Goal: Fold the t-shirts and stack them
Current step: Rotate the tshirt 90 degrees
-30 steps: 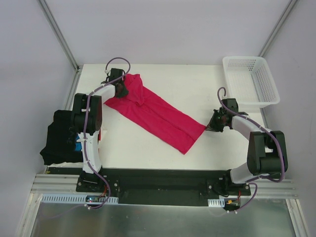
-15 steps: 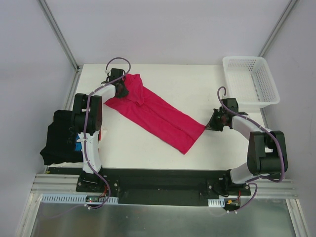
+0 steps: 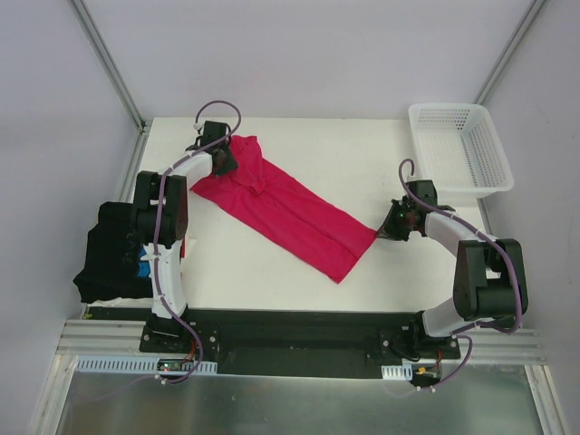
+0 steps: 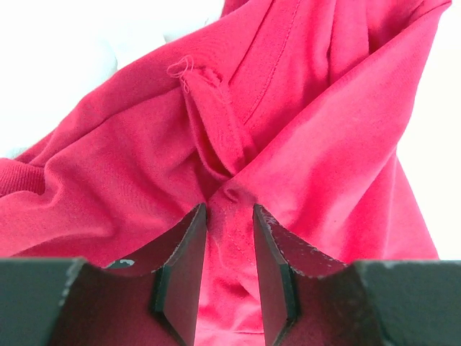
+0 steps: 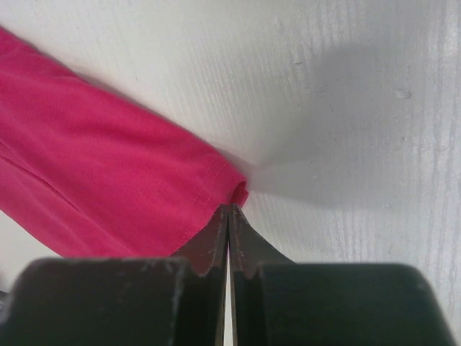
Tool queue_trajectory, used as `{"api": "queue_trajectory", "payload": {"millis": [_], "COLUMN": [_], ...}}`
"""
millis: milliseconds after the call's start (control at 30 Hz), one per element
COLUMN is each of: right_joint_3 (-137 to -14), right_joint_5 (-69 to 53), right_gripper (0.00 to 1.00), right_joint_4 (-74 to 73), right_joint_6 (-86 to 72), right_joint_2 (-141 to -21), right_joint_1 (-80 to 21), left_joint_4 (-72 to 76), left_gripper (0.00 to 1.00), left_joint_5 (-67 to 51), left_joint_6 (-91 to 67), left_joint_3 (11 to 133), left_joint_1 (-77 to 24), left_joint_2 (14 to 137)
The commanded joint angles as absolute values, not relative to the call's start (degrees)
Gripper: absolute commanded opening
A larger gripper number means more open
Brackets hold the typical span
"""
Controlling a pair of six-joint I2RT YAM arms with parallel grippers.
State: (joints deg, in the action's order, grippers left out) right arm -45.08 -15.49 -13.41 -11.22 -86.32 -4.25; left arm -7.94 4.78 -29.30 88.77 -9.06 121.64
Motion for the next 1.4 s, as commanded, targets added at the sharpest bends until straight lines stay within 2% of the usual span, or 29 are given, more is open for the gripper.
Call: {"api": "queue_trajectory", "payload": {"millis": [0, 800, 1000, 1367], "right_joint_3": [-44.7, -44.6, -44.6, -44.6], "right_joint_5": [-16.1, -15.6, -15.6, -15.6], "right_gripper": [0.01, 0.01, 0.01, 0.01], "right_joint_4": [-12.4, -12.7, -12.9, -13.0], "right_joint_6": [-11.9, -11.8, -11.6, -11.5], "right_joint_2": [-86.6, -85.9, -85.8, -85.9], "right_joint_1": [-3.8, -3.7, -3.7, -3.5], "left_joint_4": [-8.6, -8.8, -8.8, -8.7], "left_gripper": [0.32, 0.30, 0.21, 0.29], "left_joint_5": [4.8, 5.2, 5.3, 4.9], "left_joint_6": [-27.9, -29.1, -29.3, -29.5], "left_joint_3": [91.7, 90.4, 90.4, 89.1], "left_joint_1": [-9.6, -9.6, -9.6, -9.6], "left_joint_2": [120.1, 121.8, 121.8, 122.0]}}
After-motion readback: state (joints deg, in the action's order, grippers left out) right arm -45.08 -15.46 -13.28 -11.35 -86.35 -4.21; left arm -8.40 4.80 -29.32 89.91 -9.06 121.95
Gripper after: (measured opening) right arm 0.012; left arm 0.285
